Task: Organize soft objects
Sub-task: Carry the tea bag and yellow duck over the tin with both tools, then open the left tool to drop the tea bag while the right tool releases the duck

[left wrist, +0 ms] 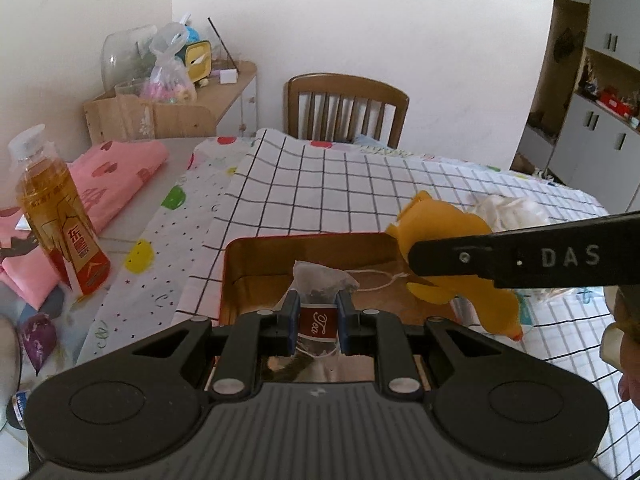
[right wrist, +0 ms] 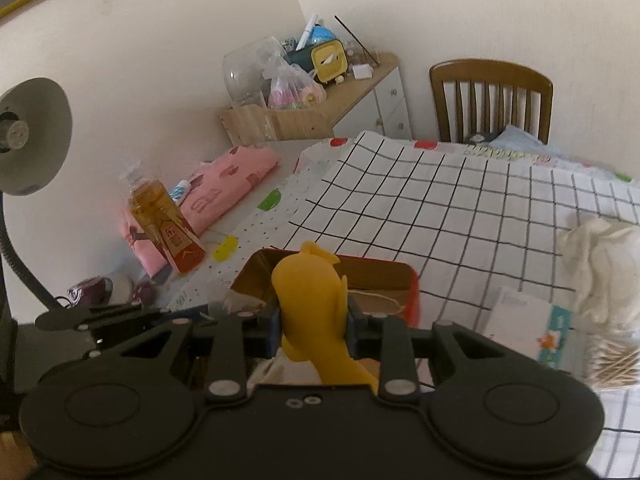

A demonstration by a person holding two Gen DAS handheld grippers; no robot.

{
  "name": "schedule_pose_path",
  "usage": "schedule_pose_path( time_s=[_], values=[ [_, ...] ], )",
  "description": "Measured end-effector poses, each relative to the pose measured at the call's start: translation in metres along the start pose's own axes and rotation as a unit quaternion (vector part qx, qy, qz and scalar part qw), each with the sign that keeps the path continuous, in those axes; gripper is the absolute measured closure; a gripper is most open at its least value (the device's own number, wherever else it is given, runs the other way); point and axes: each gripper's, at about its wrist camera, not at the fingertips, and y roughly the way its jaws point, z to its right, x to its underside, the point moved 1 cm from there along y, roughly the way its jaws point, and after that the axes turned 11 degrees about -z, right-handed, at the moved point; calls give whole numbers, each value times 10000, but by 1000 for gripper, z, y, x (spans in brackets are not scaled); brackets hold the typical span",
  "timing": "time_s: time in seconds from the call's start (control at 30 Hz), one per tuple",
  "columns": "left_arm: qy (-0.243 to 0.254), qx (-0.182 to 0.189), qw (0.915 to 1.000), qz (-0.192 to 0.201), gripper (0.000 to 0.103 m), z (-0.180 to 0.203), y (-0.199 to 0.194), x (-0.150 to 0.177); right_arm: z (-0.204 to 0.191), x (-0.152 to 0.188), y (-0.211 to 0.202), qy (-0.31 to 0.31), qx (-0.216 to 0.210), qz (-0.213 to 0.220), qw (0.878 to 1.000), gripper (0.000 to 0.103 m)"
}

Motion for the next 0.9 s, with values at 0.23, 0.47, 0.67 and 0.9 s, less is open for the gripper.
schedule_pose_path(
  time_s=[0.23,0.47,0.67,0.9],
  values=[
    [-95,-51,9997,-221,85,-9,20,-2,7,-8,31,213,15,-88,9997,74],
    [26,29,9987,-506,85,-6,40,2,21,-4,56,326,101,-409,9986,73],
    [43,84,9975,-694,85,-4,52,3,17,-1,66,73,212,-579,9981,71],
    [44,134,9968,-782,85,-3,58,1,17,0,77,41,177,-756,9970,68]
  ],
)
